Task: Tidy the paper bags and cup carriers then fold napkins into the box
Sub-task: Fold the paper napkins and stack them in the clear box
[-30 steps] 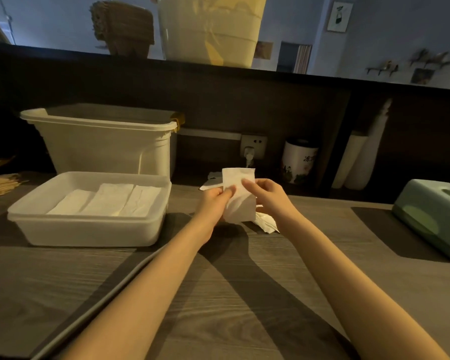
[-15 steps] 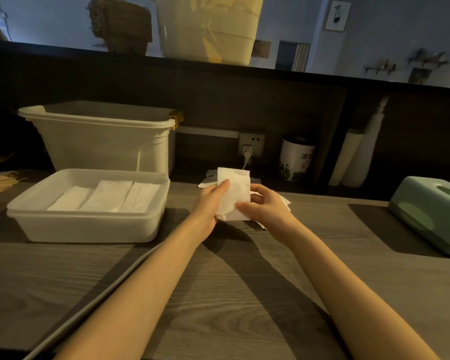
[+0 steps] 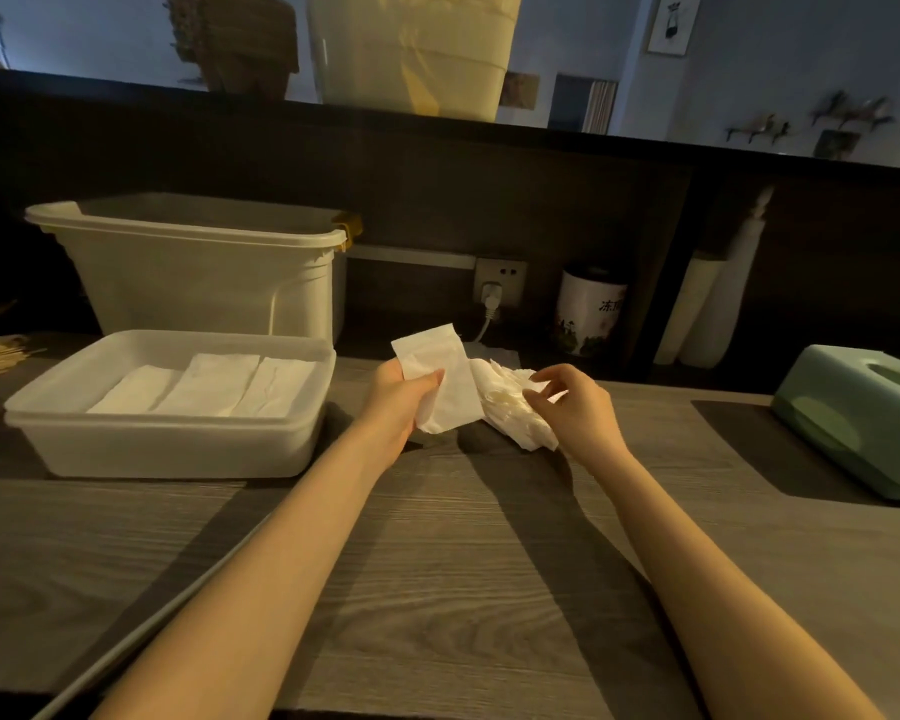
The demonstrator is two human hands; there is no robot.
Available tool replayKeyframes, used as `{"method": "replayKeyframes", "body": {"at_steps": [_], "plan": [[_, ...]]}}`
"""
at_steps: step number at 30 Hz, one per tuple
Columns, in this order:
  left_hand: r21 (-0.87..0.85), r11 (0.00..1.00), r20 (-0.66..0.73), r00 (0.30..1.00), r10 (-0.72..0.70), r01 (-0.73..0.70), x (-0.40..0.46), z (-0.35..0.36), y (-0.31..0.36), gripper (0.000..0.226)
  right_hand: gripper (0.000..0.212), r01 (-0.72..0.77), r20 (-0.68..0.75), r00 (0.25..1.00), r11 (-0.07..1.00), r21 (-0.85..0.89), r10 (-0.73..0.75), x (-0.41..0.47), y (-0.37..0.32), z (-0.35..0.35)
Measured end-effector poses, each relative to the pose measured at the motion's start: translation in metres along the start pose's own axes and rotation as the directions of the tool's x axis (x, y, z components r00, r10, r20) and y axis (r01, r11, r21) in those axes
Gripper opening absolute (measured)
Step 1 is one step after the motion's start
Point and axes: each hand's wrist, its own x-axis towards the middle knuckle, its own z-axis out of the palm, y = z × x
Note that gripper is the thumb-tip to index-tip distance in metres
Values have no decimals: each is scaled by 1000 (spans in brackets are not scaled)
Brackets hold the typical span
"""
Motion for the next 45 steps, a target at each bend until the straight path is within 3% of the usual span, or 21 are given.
{"method": "replayKeyframes", "body": {"at_steps": [4, 12, 17, 24, 30, 33, 37, 41, 45], "plan": [[23, 999, 22, 1000, 22, -22, 0, -6, -3, 46, 37, 91, 47, 996, 971, -220, -82, 0, 3, 10], [45, 998, 29, 999, 33, -34, 2, -7, -2, 57, 41, 251, 88, 968, 916, -314, -235, 9, -11, 19], [95, 995, 0, 999, 36, -36, 3, -7, -3, 58, 46, 220, 85, 975, 925, -312, -203, 16, -22, 25], [136, 989, -32, 997, 65, -60, 5, -10, -1, 56, 26, 109, 6, 993, 896, -431, -118, 18, -35, 26], [143, 988, -43, 997, 62, -55, 7, -12, -1, 54, 30, 19, -72, 996, 922, -388, -51, 17, -30, 14], [146, 988, -69, 996, 54, -43, 8, -12, 0, 52, 26, 32, -126, 990, 968, -248, -65, 14, -32, -1], [128, 991, -90, 995, 41, -29, 10, -13, 1, 47, 22, 30, -157, 988, 989, 143, -7, 10, -41, -22], [90, 996, -76, 997, 31, -24, 9, -12, -1, 42, 20, -182, 73, 982, 767, 616, 174, 2, -47, -31], [-28, 999, -3, 1000, -22, 22, 3, -6, 2, 37, 25, -411, 373, 910, 493, 767, 179, -10, -44, -27]]}}
